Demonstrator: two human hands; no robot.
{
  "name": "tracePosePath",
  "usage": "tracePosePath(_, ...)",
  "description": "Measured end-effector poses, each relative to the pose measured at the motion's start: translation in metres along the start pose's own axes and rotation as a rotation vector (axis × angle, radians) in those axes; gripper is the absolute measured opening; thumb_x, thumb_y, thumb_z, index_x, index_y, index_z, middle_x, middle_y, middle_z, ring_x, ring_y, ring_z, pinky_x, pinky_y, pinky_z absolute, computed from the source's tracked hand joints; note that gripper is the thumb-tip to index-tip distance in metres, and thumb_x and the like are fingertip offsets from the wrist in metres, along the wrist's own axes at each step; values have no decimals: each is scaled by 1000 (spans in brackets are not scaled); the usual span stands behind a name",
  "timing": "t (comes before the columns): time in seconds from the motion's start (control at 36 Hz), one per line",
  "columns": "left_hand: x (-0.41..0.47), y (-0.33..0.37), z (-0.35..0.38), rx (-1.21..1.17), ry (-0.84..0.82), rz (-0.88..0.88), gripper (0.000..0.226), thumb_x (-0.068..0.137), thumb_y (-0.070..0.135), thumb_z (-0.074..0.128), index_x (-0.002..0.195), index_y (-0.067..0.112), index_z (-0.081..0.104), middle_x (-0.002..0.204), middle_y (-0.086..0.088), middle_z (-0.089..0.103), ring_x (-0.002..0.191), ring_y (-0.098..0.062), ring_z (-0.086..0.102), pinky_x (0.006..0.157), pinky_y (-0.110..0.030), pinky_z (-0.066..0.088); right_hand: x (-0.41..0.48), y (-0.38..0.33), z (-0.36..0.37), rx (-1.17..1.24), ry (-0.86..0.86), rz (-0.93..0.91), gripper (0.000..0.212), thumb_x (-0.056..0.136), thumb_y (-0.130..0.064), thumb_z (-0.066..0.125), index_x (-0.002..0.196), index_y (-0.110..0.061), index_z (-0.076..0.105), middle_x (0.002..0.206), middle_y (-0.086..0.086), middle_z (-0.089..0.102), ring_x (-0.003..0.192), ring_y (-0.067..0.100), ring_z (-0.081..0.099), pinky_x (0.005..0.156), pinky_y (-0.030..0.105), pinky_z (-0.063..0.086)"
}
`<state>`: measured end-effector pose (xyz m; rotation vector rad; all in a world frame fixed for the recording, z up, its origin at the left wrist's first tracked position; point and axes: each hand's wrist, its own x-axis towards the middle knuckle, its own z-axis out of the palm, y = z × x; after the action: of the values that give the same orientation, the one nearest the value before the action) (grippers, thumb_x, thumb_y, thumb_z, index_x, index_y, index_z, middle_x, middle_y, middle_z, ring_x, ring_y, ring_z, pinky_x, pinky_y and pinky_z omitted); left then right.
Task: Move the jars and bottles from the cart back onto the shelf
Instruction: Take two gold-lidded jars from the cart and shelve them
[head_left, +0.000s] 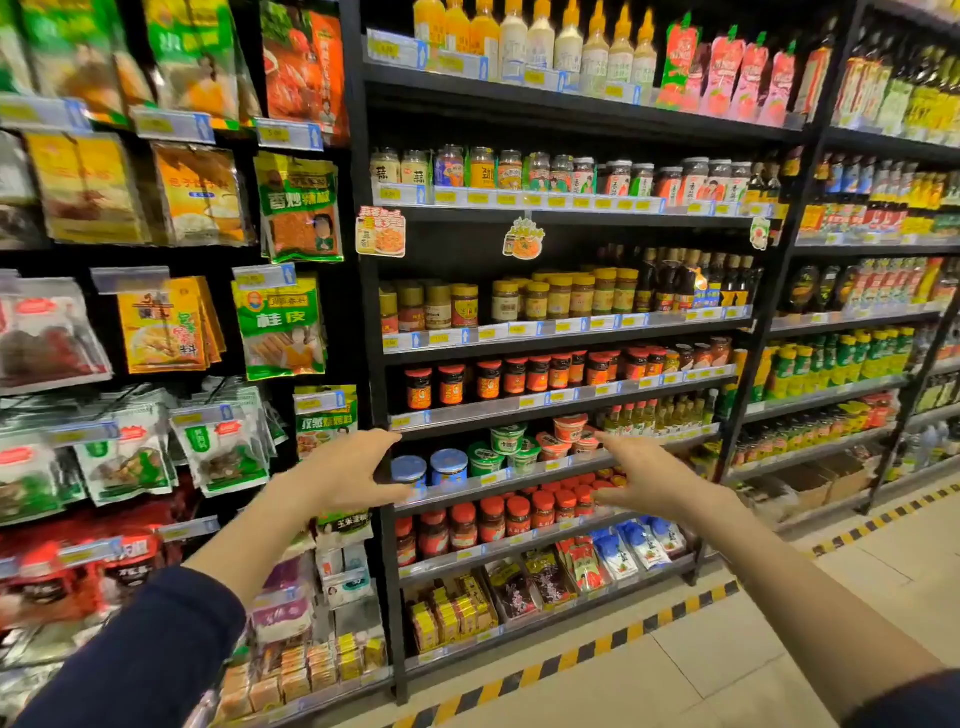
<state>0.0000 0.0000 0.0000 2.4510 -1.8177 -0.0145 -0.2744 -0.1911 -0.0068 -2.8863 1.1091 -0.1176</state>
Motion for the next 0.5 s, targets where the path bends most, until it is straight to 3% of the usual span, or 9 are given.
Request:
tracePosePath(0.08, 2, -20, 3, 13, -13, -38, 84, 84, 61, 50, 149, 19, 18, 155, 1, 26, 140, -16, 30, 110, -34, 34, 22, -13, 4, 34, 8, -50, 83, 85, -44, 61, 149, -16, 16, 151, 5, 33, 133, 18, 35, 113, 38, 29)
tracePosePath(0.19, 1, -44, 4, -5, -15, -91, 83, 81, 65, 49, 146, 19, 25, 151, 1, 33, 136, -16, 36, 108, -35, 37, 52, -38, 8, 42, -22, -110, 80, 87, -43, 58, 149, -15, 15, 154, 4, 26, 141, 20, 24, 113, 33, 25)
tracePosePath(0.36, 2, -78, 2, 29, -8, -185, 80, 86, 59, 48, 148, 17, 20, 153, 0, 30, 136, -16, 35, 107, -29, 33, 112, -74, 15, 56, -50, -248, 76, 89, -41, 56, 148, -13, 18, 154, 5, 26, 141, 21, 24, 113, 33, 26)
tracePosePath(0.44, 2, -99, 2, 30, -4, -275, 88, 79, 68, 47, 148, 18, 22, 153, 1, 30, 138, -16, 33, 108, -31, 32, 148, -95, 21, 41, -39, -353, 71, 88, -43, 57, 143, -10, 28, 148, 7, 36, 135, 22, 34, 106, 32, 32)
tracePosePath(0.5, 0, -114, 4, 41, -1, -326, 83, 84, 63, 48, 148, 18, 21, 154, 1, 27, 139, -16, 31, 110, -31, 30, 169, -111, 24, 22, -59, -401, 65, 88, -42, 56, 139, -8, 33, 143, 9, 41, 131, 25, 38, 103, 33, 35)
